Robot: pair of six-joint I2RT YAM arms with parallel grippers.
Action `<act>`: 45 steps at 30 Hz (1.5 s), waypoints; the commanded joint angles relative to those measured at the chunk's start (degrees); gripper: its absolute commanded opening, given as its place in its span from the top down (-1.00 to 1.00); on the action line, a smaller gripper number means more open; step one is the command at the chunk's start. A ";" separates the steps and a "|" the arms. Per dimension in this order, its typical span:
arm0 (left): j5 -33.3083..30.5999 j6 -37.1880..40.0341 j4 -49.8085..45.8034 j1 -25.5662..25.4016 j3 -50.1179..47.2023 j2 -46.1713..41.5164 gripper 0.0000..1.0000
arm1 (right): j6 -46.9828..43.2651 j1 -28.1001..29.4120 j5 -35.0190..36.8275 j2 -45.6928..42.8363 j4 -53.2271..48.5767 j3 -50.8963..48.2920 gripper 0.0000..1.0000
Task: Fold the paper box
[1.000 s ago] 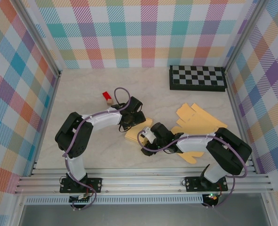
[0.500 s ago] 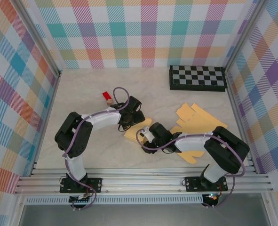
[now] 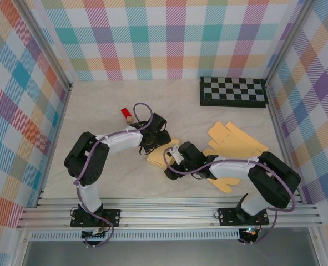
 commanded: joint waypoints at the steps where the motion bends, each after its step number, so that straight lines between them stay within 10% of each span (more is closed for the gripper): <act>1: 0.24 -0.65 -7.51 0.29 -2.62 2.50 -0.62 | -0.15 -0.12 1.72 0.30 -1.01 0.50 -0.33; 15: 0.79 -0.56 -7.51 0.29 -2.45 2.94 -0.62 | -1.44 0.30 0.99 4.70 -1.23 3.37 -0.34; 45: 2.31 -0.32 -6.65 0.30 -2.01 4.96 -0.62 | -13.53 0.37 3.88 5.40 -5.19 5.27 0.75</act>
